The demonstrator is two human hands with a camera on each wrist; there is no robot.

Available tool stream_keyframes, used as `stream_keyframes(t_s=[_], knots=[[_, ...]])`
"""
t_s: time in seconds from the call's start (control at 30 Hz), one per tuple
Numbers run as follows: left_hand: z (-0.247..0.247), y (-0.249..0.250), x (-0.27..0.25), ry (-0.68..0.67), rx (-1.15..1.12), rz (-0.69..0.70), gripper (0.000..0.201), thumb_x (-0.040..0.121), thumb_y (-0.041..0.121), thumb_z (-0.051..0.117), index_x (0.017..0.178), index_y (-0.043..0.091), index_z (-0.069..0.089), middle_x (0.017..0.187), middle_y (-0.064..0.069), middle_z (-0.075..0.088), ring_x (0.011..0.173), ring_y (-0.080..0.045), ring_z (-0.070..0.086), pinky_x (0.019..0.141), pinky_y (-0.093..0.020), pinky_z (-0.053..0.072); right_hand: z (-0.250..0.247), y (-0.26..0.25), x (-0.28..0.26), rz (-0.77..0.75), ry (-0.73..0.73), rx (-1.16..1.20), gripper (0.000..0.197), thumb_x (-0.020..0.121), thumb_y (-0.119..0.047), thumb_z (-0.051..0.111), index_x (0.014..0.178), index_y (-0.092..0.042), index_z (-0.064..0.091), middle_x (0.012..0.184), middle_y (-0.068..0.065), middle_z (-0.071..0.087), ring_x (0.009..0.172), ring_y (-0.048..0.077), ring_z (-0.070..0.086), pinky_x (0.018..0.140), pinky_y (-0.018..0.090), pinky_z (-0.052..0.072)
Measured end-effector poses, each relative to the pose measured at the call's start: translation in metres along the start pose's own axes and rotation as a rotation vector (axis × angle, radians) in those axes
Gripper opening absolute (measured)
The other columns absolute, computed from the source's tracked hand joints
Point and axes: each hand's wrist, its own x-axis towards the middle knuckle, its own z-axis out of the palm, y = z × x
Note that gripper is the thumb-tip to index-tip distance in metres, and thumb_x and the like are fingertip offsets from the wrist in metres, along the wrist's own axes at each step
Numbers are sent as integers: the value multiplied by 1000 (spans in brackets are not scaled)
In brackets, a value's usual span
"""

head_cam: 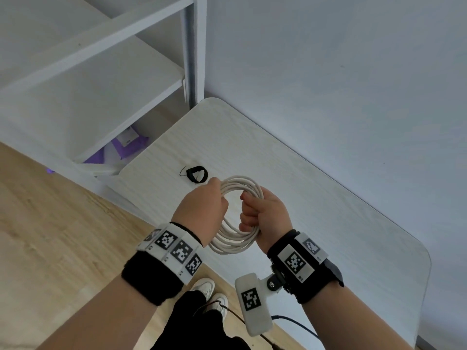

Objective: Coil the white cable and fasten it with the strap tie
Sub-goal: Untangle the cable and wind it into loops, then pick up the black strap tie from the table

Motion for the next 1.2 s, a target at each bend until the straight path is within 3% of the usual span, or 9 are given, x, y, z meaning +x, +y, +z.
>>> stream_keyframes(t_s=[0.1,0.2,0.5,0.63,0.73,0.83,0.93,1.03,1.2], knots=[[-3,-7,1,-79,-480,-65,18,97,27,42,92,12,51,76,1,63,63,-9,64,53,-19,44,3,1,4,2,-29,-6,24,91,-3,45,69,-12,48,43,-7,32,37,8,25,37,19,30],[-3,-14,1,-14,-620,-97,19,96,25,44,84,11,48,66,-1,53,52,-11,58,55,-23,45,9,1,12,32,-72,-14,21,92,-4,45,72,-11,49,43,-7,32,37,7,27,38,20,35],[-6,-43,10,157,-261,-153,20,97,25,40,83,11,42,68,3,42,64,-16,42,60,-27,31,26,20,36,205,-274,-147,6,91,-9,51,92,-5,56,74,7,57,66,19,57,76,36,51],[-8,-60,9,148,-193,-211,19,98,24,40,83,12,40,69,4,41,67,-17,43,64,-29,31,29,20,45,263,-306,-313,44,82,-43,59,119,-18,54,111,5,59,100,21,58,91,40,49],[-8,-72,6,129,-197,-237,22,97,25,40,78,13,38,68,2,41,61,-12,40,62,-29,30,30,14,55,299,-272,-195,68,74,-67,45,126,-24,50,127,2,55,118,24,52,98,46,44],[-11,-81,3,134,-209,-249,28,97,25,41,71,18,35,67,1,41,59,-11,39,53,-28,27,28,9,77,198,-95,-210,54,91,-57,28,125,-22,52,128,2,54,122,26,48,104,44,38],[-16,-88,0,158,-239,-275,32,96,24,43,66,19,33,64,0,41,56,-11,38,50,-25,26,35,6,101,26,-10,-594,45,97,-42,28,120,-16,57,131,12,54,120,29,49,101,39,40],[-21,-95,-4,184,-267,-292,30,96,23,44,68,16,36,64,-2,42,56,-14,39,50,-26,28,41,12,126,-103,-20,-966,43,96,-37,35,113,-9,62,91,12,59,73,25,53,59,32,39],[-28,-102,-7,194,-280,-307,31,96,22,45,68,14,35,62,-3,43,54,-16,38,49,-28,29,42,25,150,-163,-79,-1312,37,95,-35,32,107,-23,65,134,2,45,121,26,36,99,38,30]])
